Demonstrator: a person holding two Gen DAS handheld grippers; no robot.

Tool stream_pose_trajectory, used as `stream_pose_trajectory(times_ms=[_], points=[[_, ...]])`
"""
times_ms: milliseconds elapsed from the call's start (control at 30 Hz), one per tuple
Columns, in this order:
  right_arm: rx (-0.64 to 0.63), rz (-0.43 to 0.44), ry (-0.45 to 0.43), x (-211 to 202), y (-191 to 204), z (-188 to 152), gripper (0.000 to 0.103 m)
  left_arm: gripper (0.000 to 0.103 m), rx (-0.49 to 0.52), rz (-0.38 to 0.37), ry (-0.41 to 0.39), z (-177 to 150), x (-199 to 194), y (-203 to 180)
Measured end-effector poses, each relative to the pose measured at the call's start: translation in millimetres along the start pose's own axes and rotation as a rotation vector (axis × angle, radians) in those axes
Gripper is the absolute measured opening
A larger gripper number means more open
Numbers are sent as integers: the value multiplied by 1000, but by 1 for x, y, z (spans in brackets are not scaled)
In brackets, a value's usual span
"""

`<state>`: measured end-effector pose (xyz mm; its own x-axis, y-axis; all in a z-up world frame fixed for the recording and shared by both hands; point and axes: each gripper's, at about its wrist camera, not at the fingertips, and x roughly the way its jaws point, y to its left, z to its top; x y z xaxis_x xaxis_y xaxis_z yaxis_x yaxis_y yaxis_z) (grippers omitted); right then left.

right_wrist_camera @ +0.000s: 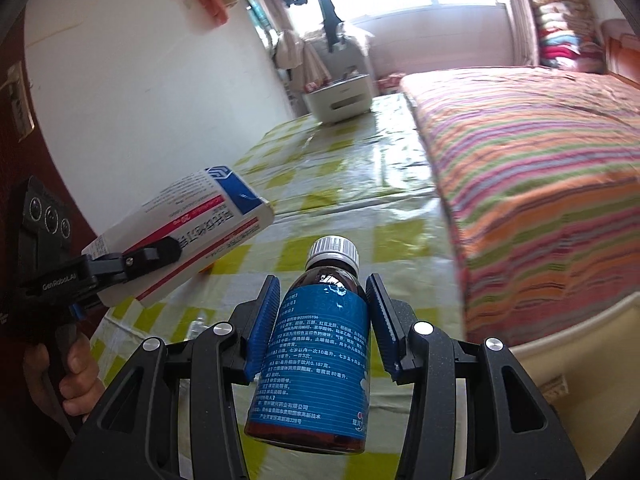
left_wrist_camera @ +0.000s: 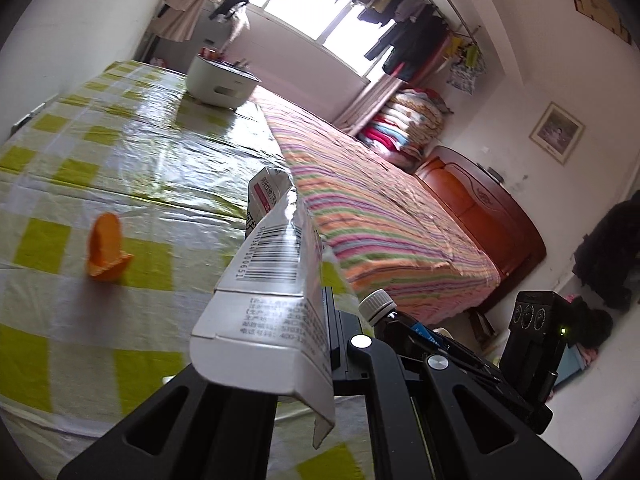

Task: Collect trash
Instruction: 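Lift the medicine box with the left tool while the right lifts the blue bottle, then carry the medicine box and blue bottle with both tools over the cream bin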

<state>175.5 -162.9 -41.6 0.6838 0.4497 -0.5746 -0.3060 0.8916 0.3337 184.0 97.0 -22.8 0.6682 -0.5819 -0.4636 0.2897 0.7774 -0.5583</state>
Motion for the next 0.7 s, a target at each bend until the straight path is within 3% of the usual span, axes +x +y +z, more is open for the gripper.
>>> stream_pose_trajectory(times_ms=[433, 633, 700], points=[[137, -89, -79, -55, -72, -16, 33, 1, 30, -62, 66, -15, 32, -40], [147, -83, -85, -65, -72, -22, 33, 1, 52, -82, 79, -20, 38, -54], [148, -48, -68, -62, -66, -25, 38, 2, 59, -81, 89, -23, 43, -57]])
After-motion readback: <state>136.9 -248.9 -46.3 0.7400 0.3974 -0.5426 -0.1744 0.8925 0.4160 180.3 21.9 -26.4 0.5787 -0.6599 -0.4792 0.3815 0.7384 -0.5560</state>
